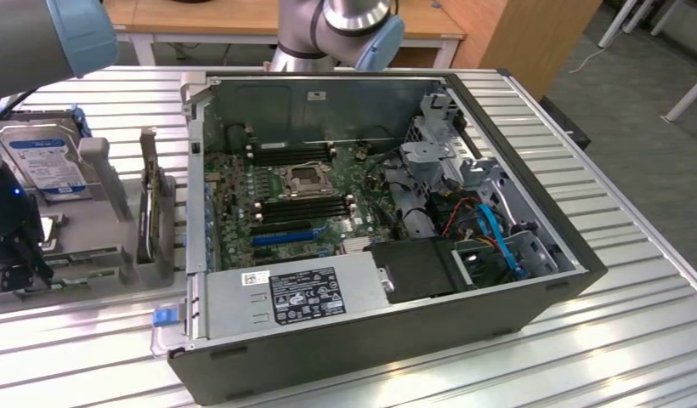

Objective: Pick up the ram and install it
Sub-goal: 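Pick up the ram and move it above insertion slot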

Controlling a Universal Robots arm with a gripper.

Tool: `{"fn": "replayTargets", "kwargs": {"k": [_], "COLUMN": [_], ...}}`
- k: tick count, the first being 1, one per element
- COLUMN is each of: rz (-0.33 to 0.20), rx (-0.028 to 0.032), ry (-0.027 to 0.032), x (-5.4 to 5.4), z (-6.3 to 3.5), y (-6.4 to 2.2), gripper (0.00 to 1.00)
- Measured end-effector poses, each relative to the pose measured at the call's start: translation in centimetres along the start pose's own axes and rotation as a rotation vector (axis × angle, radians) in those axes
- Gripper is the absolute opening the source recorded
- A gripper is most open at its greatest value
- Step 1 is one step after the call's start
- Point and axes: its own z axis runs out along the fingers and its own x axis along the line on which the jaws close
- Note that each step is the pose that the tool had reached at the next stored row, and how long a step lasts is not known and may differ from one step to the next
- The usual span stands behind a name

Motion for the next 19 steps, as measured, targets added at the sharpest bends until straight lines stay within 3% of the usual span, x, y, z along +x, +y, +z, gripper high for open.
{"fn": "replayTargets", "kwargs": {"k": [10,12,13,19], "rz": [0.001,0.001,0.001,0.001], "rx": [0.0001,0.0,-0.0001,0.0], "ry": [-0.0001,-0.0001,-0.0001,-0.0001], "x": [0.11,0.11,0.11,0.1], "z": [0.03,0.04,0.04,0.05], "y": [0.01,0.01,0.01,0.01], "gripper": [0.21,0.2,0.13,0.13]}}
